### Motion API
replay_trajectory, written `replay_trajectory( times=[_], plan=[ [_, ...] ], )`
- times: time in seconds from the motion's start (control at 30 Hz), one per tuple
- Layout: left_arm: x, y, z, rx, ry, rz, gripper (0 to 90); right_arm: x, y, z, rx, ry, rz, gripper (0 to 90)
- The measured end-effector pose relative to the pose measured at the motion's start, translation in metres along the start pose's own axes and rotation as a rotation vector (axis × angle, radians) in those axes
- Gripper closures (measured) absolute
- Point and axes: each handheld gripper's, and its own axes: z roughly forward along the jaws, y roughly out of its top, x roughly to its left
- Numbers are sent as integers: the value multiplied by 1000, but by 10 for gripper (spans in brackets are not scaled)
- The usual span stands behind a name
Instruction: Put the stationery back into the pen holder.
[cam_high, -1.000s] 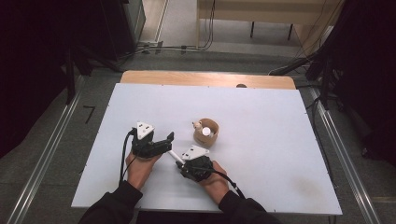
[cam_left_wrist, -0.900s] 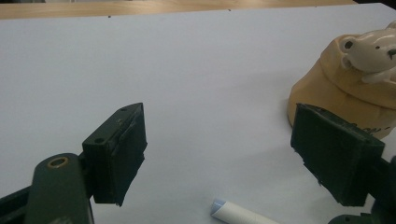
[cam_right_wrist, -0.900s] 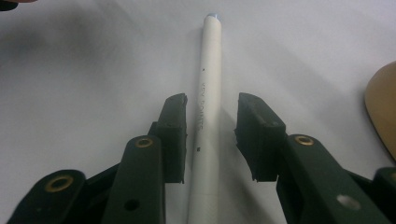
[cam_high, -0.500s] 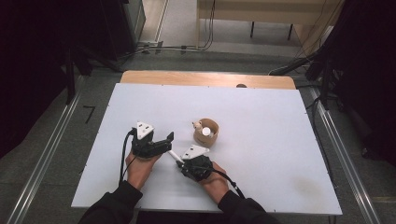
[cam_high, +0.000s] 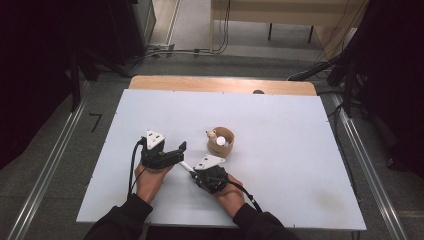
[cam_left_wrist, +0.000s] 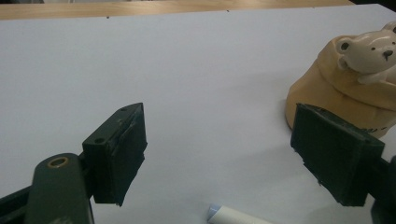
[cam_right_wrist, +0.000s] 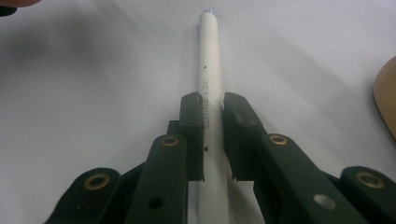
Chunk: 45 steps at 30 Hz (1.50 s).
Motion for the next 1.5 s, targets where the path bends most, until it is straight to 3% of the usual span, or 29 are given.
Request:
replay_trajectory(
  times=[0.4, 0.7, 0.87, 1.13, 1.5],
  plan=[
    [1, 1, -2, -5, -7, -12, 191, -2, -1, -3, -12, 5, 10, 773],
    [1, 1, -4, 4, -40, -48, 191, -8, -4, -24, -50, 8, 14, 772],
    [0, 1, -5, 18, -93, -107, 191, -15, -9, -43, -69, 4, 21, 772],
    [-11, 0, -10, 33, -168, -139, 191, -23, -17, -71, -101, -12, 15, 772],
    [-39, -12, -8, 136, -374, -211, 237, -34, -32, -93, -131, -43, 20, 771]
  ],
)
